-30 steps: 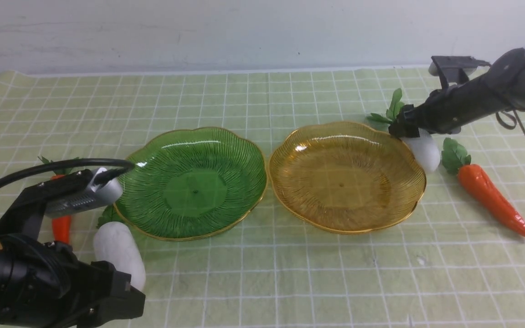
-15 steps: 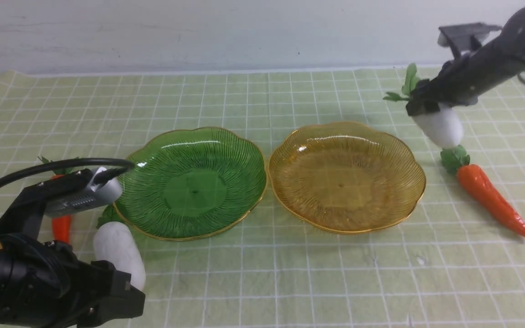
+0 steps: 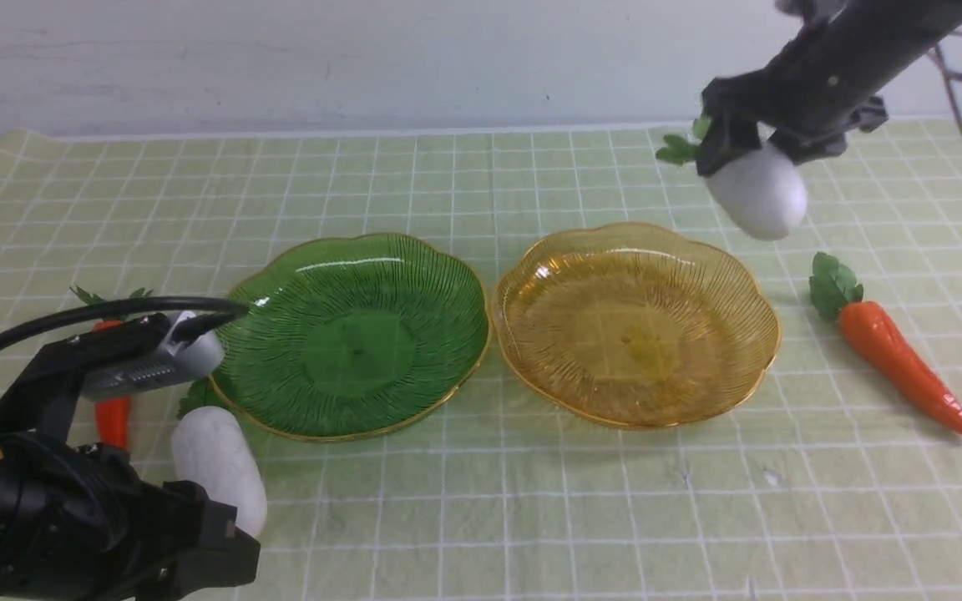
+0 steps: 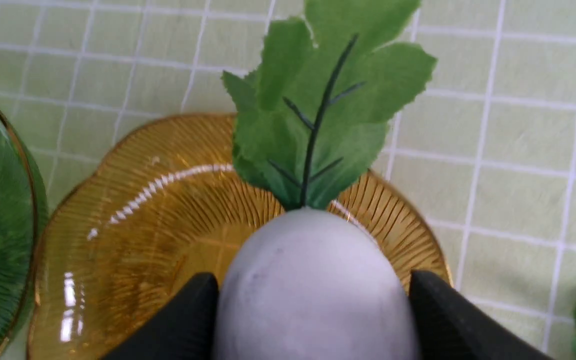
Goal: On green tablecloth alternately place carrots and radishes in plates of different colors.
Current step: 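Place the white radish on the plate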
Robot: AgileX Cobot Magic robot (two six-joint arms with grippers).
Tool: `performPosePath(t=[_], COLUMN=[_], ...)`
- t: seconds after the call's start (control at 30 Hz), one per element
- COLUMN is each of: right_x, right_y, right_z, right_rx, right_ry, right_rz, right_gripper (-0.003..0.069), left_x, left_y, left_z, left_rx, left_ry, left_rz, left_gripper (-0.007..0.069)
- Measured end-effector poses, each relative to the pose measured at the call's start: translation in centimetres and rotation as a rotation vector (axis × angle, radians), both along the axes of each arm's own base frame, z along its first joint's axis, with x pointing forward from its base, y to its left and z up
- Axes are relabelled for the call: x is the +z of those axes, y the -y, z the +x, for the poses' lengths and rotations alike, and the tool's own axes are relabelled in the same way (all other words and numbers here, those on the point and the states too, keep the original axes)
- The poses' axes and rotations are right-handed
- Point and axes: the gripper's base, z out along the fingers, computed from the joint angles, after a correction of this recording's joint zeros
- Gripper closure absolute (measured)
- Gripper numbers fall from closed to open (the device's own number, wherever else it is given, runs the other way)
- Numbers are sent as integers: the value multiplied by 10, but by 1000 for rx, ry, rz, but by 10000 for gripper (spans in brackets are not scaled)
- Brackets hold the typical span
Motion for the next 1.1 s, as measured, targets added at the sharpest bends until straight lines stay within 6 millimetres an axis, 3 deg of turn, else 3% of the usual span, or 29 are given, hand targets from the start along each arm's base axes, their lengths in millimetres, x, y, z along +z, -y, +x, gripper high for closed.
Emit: performPosePath(t=[0.27,0.5,0.73,0.83,0.93,1.1], right_x=[-49,-62,4,14,-7,-43], right_y=[-62,-68,-37,-19,15,45], right_z=[-11,-20,-66,-76,-77,-75], right_rx=[153,110,87,48,-59,-166], right_ry=[-78,-125,-17,1,-84,-205], right_rz=[-221,-260,-409,-475,-523,-525], right_gripper=[218,59,34,49,73,80], left_x=[-1,-1,-2,-2,-2,-2], left_y=[-1,-2,-3,-3,-4,-4], left_z=[0,0,-1,-1,-1,-1], left_rx=[-6,-8,-18,-18,-19,-19], left_ry=[2,3,1,2,2,2], left_rz=[18,27,51,52,54,54], left_gripper=[366,366,366,366,366,366])
